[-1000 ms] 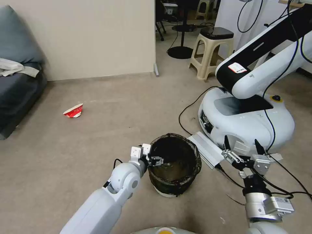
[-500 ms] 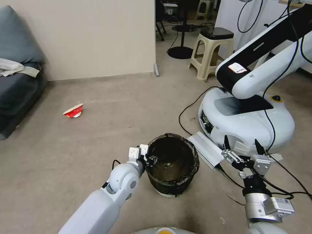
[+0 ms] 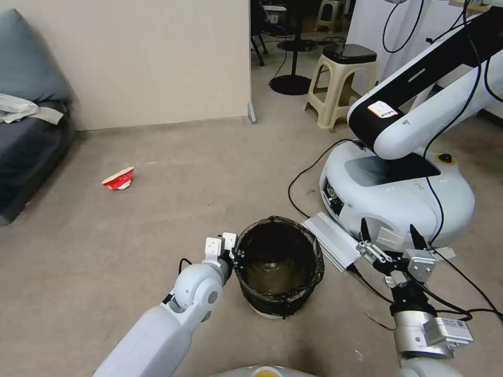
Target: Pick up the trash can from the floor.
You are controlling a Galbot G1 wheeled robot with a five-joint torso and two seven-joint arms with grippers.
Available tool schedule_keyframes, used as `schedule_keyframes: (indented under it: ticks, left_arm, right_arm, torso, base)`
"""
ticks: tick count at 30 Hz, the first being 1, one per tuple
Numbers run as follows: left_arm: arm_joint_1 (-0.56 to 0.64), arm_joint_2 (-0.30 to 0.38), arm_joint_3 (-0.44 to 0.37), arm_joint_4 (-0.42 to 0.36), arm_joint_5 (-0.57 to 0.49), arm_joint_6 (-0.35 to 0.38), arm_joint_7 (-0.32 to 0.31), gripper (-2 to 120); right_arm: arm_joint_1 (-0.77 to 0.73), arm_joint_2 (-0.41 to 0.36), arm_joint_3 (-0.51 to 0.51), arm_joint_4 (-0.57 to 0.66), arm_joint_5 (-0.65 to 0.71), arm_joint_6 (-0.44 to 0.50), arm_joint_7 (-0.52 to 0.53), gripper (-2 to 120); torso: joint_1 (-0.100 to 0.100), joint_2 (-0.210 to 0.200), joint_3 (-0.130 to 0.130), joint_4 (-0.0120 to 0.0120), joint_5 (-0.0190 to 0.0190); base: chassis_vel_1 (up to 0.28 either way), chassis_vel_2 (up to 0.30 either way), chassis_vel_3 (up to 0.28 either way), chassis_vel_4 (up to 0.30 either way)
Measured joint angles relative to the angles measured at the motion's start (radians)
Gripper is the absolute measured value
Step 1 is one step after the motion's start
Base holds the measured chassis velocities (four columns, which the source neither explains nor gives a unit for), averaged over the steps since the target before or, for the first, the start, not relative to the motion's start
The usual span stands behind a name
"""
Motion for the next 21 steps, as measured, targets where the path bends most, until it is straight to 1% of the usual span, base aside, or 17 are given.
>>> schedule_keyframes:
  ticks: [6, 11, 14, 15, 21]
  left_arm:
    - [0.003, 0.001, -0.021, -0.011, -0.013, 0.000, 0.000, 3]
    - [0.015, 0.002, -0.056, -0.059, -0.054, 0.000, -0.009, 1]
    - [0.032, 0.013, -0.078, -0.095, -0.079, 0.000, -0.010, 1]
    - [0.032, 0.013, -0.078, -0.095, -0.079, 0.000, -0.010, 1]
    - [0.064, 0.029, -0.121, -0.153, -0.116, 0.000, -0.011, 1]
  right_arm:
    - [0.001, -0.001, -0.001, -0.003, 0.000, 0.000, 0.000, 100]
    - [0.001, -0.003, 0.000, -0.004, 0.000, 0.000, 0.000, 100]
    - [0.000, -0.005, 0.002, -0.004, 0.000, 0.000, 0.002, 100]
    - [0.000, -0.005, 0.002, -0.004, 0.000, 0.000, 0.002, 100]
    - [-0.002, -0.006, 0.002, -0.001, 0.000, 0.000, 0.003, 100]
  torso:
    - [0.000, 0.000, 0.000, 0.0001, 0.0001]
    - [0.000, 0.000, 0.000, 0.0002, 0.0003]
    - [0.000, 0.000, 0.000, 0.0001, 0.0001]
    - [0.000, 0.000, 0.000, 0.0001, 0.0001]
    - [0.000, 0.000, 0.000, 0.0002, 0.0001]
  base:
    - [0.000, 0.000, 0.000, 0.000]
    - [0.000, 0.000, 0.000, 0.000]
    - [0.000, 0.000, 0.000, 0.000]
    - [0.000, 0.000, 0.000, 0.000]
    - [0.000, 0.000, 0.000, 0.000]
